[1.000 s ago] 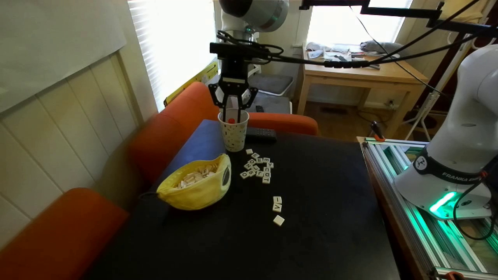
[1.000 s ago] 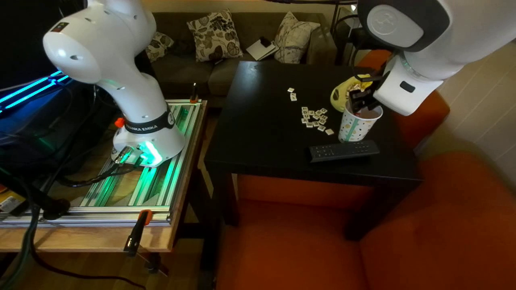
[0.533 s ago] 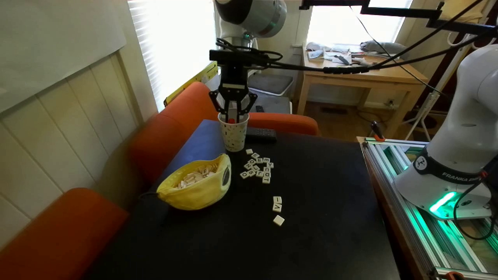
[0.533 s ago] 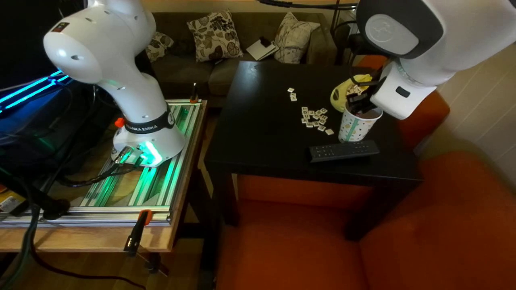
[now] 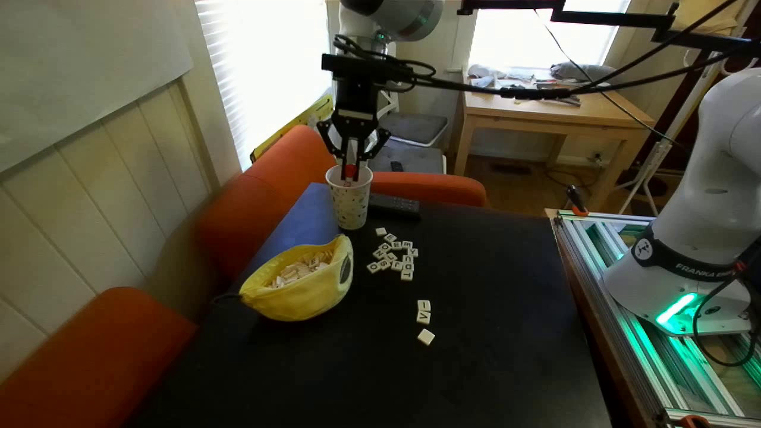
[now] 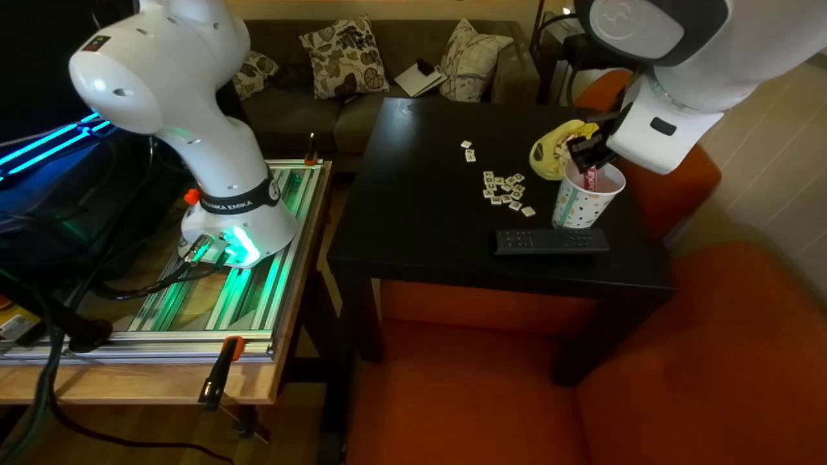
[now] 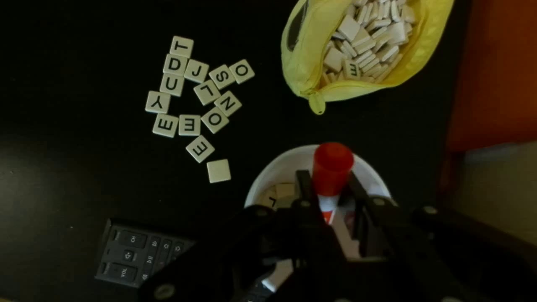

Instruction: Remove the marker from the cup

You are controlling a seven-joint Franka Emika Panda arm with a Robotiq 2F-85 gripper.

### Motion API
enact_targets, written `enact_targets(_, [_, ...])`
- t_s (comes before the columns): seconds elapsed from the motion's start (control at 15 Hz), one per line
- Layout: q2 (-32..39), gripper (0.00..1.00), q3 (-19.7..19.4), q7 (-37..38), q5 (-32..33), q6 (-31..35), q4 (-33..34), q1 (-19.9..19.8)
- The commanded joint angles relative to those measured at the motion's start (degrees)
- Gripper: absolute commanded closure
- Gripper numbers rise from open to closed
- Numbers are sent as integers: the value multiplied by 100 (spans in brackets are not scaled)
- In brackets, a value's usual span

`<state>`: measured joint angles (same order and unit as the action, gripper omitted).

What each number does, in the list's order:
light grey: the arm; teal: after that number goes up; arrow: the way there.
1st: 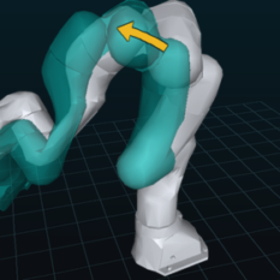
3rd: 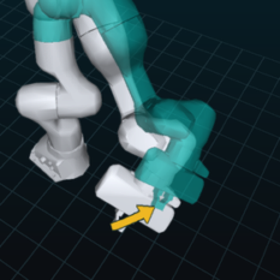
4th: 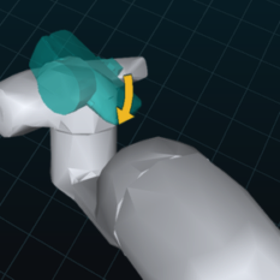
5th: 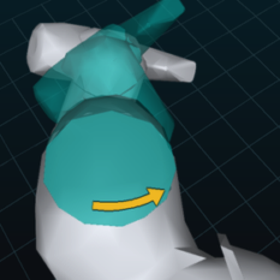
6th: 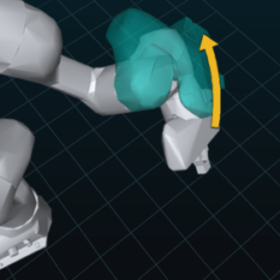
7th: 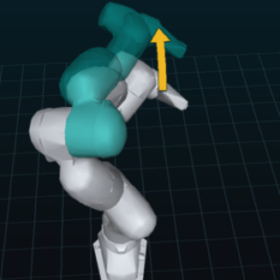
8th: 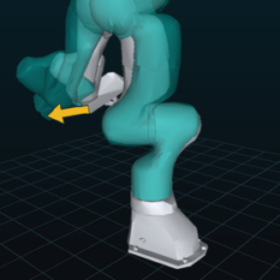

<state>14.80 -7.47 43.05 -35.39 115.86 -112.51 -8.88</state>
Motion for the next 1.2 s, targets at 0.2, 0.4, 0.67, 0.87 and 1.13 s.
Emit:
enact_targets(0.2, [-1177,95,-42,-887,-256,-284,-702,-58])
enact_targets(0.4, [-1761,95,-3,-1722,-157,-251,-1103,22])
enact_targets(0.67, [-2433,95,151,-2521,100,-111,-1599,213])
enact_targets(0.87, [-2697,95,322,-3128,134,-10,-1855,397])
enact_targets(1.13, [-2436,95,304,-4607,-621,507,-1978,658])
